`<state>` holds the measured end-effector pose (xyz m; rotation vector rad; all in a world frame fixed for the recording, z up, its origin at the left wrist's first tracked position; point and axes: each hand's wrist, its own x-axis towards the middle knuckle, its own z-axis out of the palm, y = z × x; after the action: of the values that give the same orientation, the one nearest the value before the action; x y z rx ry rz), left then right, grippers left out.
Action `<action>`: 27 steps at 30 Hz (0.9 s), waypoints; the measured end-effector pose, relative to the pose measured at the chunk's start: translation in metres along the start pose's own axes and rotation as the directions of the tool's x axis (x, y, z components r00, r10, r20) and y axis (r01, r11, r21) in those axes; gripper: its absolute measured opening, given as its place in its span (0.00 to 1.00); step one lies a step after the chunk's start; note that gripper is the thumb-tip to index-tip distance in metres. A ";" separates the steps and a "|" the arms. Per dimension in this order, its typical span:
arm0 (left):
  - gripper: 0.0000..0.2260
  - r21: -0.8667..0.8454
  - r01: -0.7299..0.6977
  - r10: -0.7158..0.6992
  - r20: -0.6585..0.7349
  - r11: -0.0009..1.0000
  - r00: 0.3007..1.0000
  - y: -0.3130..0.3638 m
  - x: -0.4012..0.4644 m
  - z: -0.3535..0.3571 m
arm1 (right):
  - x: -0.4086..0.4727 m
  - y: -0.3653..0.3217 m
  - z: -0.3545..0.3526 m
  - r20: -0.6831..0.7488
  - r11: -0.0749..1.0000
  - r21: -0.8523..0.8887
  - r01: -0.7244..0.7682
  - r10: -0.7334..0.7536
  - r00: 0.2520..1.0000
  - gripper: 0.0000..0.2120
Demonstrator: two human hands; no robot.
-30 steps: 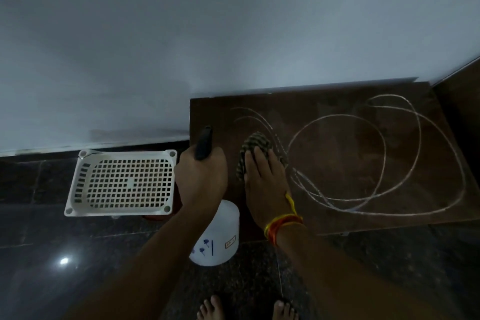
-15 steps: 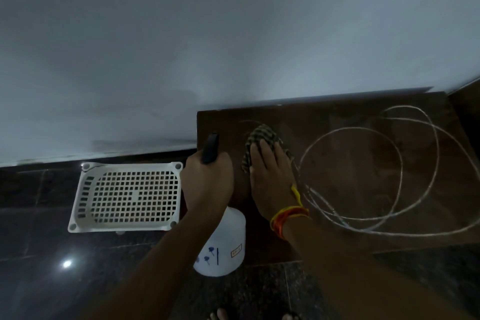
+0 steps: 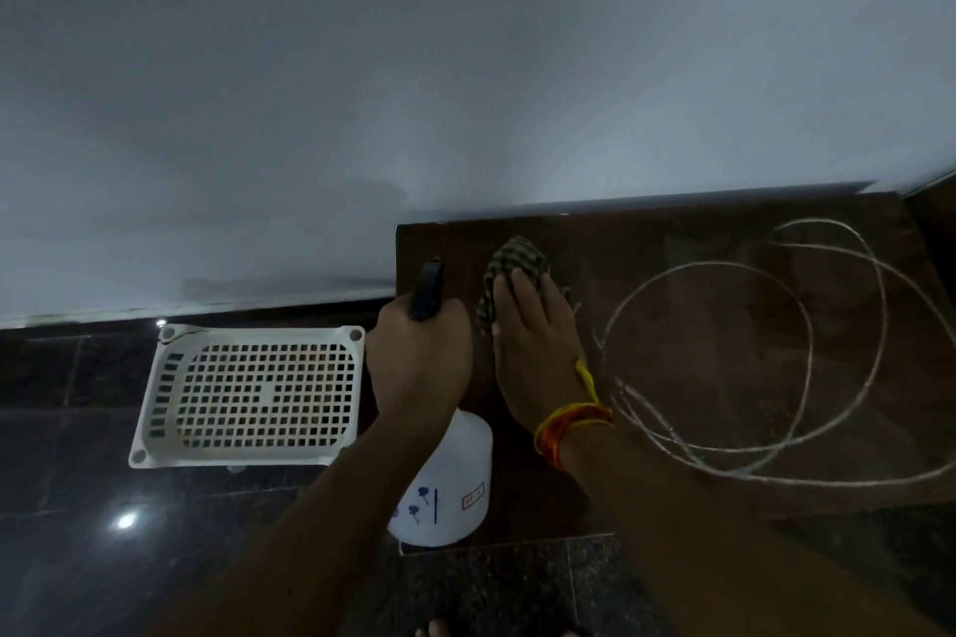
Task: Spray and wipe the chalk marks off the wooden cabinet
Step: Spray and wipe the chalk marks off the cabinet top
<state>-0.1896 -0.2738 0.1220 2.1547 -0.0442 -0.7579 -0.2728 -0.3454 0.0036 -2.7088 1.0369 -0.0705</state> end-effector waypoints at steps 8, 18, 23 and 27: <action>0.08 -0.019 0.000 0.000 0.011 1.000 1.000 -0.007 0.000 0.005 | 0.069 0.001 -0.004 -0.016 0.997 0.070 -0.031 0.032 0.999 0.23; 0.09 -0.015 -0.027 0.027 0.008 1.000 1.000 -0.007 -0.008 0.004 | 0.008 0.002 -0.008 -0.003 1.000 0.025 0.006 -0.006 1.000 0.24; 0.08 -0.022 -0.026 0.026 0.002 0.999 1.000 -0.016 -0.009 0.008 | 0.067 0.017 -0.004 -0.083 0.999 0.039 0.018 -0.015 0.996 0.23; 0.08 0.001 -0.014 0.014 0.011 1.000 1.000 -0.023 -0.020 0.009 | 0.061 0.024 -0.002 -0.057 0.999 0.048 0.008 -0.005 0.998 0.23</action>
<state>-0.2160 -0.2597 0.1111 2.1487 -0.0652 -0.7621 -0.2425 -0.4035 -0.0026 -2.6817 1.0286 -0.1719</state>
